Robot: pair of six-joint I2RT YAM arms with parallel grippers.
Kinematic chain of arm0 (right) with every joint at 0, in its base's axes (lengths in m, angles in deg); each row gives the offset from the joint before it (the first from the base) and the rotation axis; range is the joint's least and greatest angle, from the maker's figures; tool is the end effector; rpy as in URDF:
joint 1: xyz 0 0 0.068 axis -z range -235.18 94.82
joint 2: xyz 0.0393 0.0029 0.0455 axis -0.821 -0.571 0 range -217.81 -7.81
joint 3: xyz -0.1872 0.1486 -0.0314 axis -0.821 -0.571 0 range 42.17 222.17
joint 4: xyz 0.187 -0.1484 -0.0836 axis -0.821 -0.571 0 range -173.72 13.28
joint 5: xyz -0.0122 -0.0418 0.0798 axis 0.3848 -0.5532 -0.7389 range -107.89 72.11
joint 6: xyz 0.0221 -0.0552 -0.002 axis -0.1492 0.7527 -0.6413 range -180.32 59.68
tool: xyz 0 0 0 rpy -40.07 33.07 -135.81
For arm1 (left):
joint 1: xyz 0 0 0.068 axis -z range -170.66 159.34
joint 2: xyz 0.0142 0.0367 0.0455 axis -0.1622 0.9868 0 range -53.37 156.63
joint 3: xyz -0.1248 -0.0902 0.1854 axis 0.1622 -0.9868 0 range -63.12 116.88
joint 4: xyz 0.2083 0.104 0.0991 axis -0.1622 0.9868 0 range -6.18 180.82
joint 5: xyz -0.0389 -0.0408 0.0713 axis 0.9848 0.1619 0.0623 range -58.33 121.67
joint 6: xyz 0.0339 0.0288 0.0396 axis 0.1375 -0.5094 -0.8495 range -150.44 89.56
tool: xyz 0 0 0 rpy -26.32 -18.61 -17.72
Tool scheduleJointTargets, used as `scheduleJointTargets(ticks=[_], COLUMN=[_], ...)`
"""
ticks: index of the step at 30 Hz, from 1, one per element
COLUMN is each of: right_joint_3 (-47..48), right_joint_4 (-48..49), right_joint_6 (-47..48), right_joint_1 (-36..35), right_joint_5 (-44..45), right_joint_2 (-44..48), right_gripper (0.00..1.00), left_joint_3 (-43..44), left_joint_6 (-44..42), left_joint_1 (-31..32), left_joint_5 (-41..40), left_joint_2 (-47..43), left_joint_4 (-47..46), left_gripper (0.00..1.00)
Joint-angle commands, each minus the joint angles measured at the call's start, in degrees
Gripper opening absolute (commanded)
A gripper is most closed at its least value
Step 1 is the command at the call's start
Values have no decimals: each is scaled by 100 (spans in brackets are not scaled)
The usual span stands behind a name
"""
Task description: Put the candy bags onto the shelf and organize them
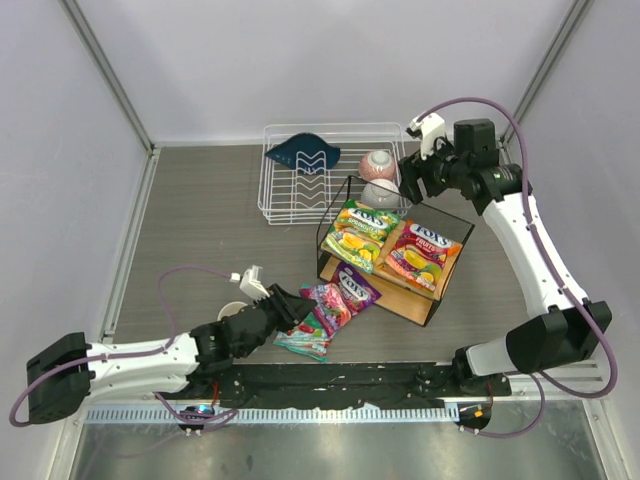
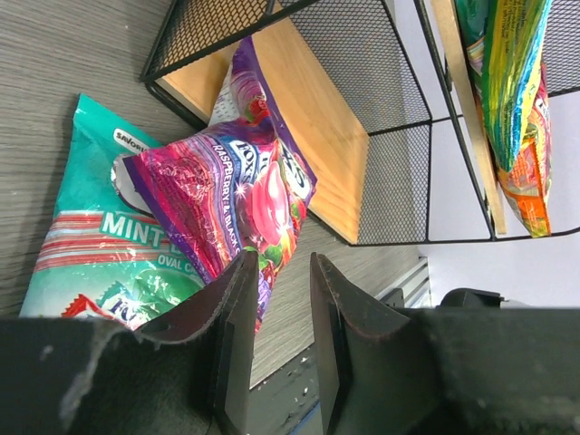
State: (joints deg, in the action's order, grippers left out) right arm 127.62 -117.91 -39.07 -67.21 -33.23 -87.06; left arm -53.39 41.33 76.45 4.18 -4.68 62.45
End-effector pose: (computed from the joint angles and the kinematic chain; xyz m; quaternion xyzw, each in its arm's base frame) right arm 0.2910 0.0738 0.3591 -0.3108 0.8245 0.0812 0.4658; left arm 0.0949 -0.1729 0.1512 -0.1720 0.7775 -0.4699 0.3810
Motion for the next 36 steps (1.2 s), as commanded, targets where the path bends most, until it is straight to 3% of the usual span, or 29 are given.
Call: scheduleJointTargets(ticks=[1, 8, 14, 26, 30, 31, 33, 36], right_joint_3=[314, 358, 104, -46, -99, -99, -125, -283], right_joint_4=[-214, -485, -689, -785, -785, -811, -768, -689], right_joint_6=[274, 344, 318, 90, -112, -165, -410, -613], right_joint_1=[69, 70, 69, 61, 61, 69, 61, 69], right_joint_5=[-945, -1077, -857, -831, -735, -691, -533, -584], right_joint_2=[-65, -126, -214, -425, -496, -513, -487, -356], right_gripper=[76, 72, 56, 49, 35, 19, 4, 1], left_joint_3=[63, 46, 55, -42, -112, -130, -139, -139], left_joint_6=[-66, -66, -66, -31, 4, 13, 13, 4], left_joint_1=[21, 21, 21, 21, 21, 21, 21, 21], left_joint_5=[-222, -266, -240, -319, -389, -398, -398, -389], left_joint_2=[-157, -167, -131, -421, -597, -632, -685, -816], left_joint_4=[317, 317, 317, 510, 554, 581, 642, 783], left_gripper=[34, 34, 34, 34, 34, 34, 34, 34])
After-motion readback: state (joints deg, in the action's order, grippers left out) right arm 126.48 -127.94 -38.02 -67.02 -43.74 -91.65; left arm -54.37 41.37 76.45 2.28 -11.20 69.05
